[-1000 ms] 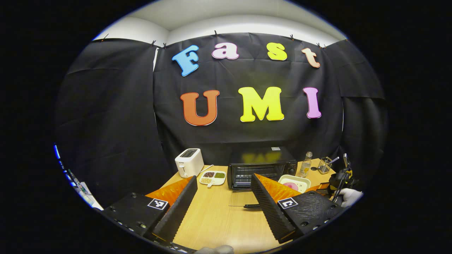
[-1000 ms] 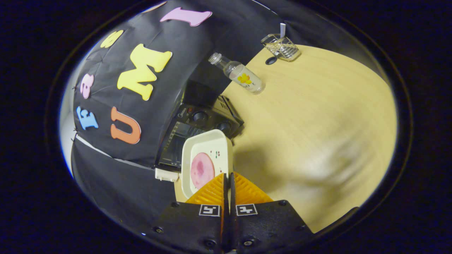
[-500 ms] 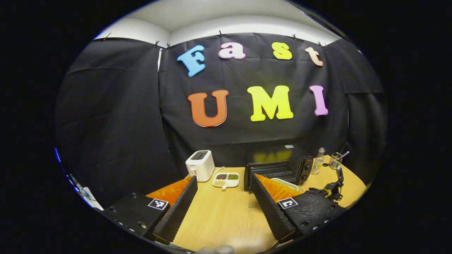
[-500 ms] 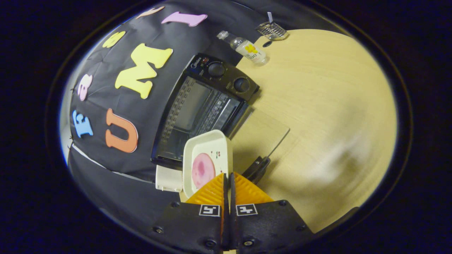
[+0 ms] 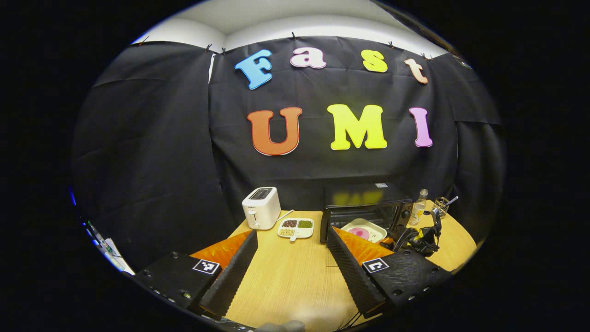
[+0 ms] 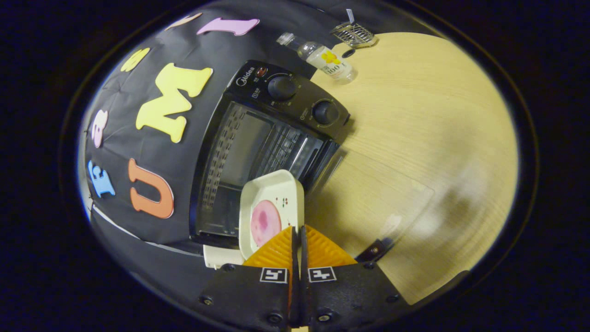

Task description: Open the electric oven with the left hand, put the food in, and close the electric oven.

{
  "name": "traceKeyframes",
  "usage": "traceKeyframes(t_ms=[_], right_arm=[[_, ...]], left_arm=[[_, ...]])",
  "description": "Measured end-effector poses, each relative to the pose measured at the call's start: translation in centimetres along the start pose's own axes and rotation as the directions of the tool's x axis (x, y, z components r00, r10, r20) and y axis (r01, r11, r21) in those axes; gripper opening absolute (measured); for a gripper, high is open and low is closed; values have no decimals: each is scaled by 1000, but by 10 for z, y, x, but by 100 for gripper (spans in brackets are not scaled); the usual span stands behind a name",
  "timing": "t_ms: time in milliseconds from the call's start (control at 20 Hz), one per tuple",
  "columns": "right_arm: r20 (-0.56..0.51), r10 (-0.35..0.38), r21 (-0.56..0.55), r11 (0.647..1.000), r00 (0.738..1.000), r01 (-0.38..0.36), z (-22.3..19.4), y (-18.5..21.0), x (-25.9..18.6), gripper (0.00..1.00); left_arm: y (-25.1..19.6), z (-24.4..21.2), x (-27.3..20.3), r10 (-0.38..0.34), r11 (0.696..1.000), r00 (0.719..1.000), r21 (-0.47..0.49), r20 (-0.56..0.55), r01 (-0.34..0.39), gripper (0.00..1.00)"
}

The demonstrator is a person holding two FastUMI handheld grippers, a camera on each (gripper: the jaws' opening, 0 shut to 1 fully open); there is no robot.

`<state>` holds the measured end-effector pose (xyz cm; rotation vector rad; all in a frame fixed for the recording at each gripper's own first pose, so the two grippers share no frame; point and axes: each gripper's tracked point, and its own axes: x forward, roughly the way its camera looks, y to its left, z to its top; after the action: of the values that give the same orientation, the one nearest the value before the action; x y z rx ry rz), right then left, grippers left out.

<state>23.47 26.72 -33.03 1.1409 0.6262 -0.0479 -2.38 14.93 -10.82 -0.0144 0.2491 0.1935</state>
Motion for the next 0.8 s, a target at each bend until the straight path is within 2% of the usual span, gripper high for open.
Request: traceKeyframes(t_ms=[50,100,150,200,250,300,400,500,600,650,700,800], right_arm=[[4,5,-15,1000,1000,-5,8,3,7,4],[12,16,-30,999,1000,-16,18,6,15,0],[23,20,-38,999,1000,-19,27,8,22,4],[32,27,-49,998,999,-26,36,11,28,0],[43,31,-56,998,999,-29,44,13,35,4],[51,43,-56,998,998,-40,51,17,42,0],[44,67,-58,996,997,-64,58,25,53,4],[36,77,-69,995,996,-74,62,28,62,0],[16,99,-66,993,995,-98,62,31,69,7],[2,111,-59,992,994,-110,62,34,71,4],[-8,125,-57,991,992,-125,61,37,70,6],[-20,124,-91,988,992,-125,66,38,61,18]], left_arm=[[2,-1,2,12,1000,1000,5,-3,-12,96],[3,-3,4,22,1000,1000,6,-7,-22,96],[4,-5,5,33,999,999,4,-15,-33,96],[6,-7,6,49,999,999,1,-22,-49,96],[6,-9,8,61,998,998,-5,-31,-61,96],[6,-10,10,74,997,996,-10,-41,-74,96],[6,-12,12,103,995,993,-10,-55,-104,96],[3,-9,14,124,992,991,-16,-57,-125,97],[-1,-7,15,139,990,988,-13,-62,-140,96],[-4,-5,15,144,989,988,-12,-62,-145,97],[-6,-4,15,148,989,987,-11,-61,-149,97],[-10,0,17,149,989,987,-12,-57,-150,97]])
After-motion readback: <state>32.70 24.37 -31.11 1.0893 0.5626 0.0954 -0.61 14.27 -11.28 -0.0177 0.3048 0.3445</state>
